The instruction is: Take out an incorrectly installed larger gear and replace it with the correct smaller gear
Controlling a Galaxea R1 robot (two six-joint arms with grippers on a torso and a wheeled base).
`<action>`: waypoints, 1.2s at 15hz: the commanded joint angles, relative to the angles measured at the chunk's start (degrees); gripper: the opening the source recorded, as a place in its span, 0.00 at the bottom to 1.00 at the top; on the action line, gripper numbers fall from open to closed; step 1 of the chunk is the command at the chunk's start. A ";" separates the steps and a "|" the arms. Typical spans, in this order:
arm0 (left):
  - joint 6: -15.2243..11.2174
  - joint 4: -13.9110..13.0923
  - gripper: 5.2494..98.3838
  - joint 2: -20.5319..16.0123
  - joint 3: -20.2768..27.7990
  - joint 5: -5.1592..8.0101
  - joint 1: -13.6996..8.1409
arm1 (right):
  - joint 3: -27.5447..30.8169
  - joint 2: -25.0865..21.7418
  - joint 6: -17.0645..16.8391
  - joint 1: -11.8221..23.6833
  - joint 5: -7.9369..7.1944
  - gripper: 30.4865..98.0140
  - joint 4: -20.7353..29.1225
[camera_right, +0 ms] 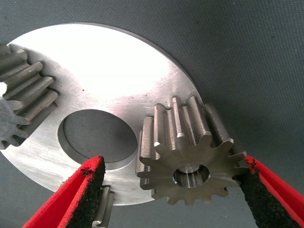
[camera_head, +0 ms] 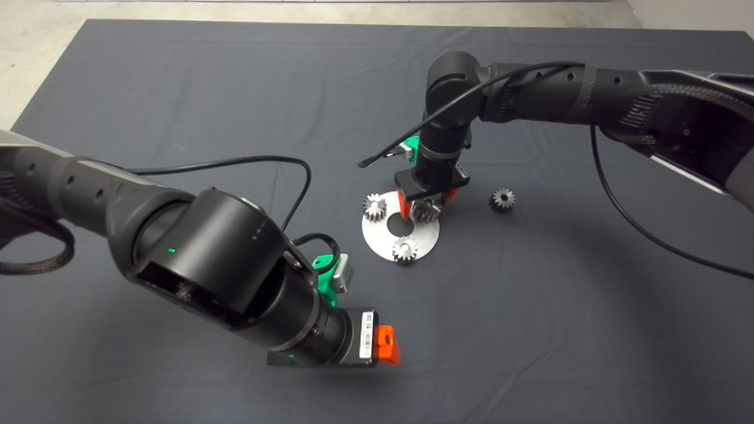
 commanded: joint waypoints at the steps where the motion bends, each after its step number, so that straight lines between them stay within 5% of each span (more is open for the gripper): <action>1: -0.22 -0.60 0.99 -0.07 1.09 -0.06 -1.03 | 0.12 0.07 -0.28 1.67 -1.53 0.61 -1.38; 8: -0.22 -0.60 0.99 -0.16 1.44 -0.06 -1.03 | 0.21 -0.11 -0.19 2.37 -1.96 0.60 -1.38; 13: -0.22 -0.60 0.99 -0.11 1.40 -0.06 -1.03 | 0.29 -0.10 -0.19 2.37 -1.88 0.47 -1.38; 18: -0.22 -0.60 0.99 -0.07 1.44 -0.06 -1.04 | 0.29 -0.20 -0.19 2.37 -1.88 0.46 -1.38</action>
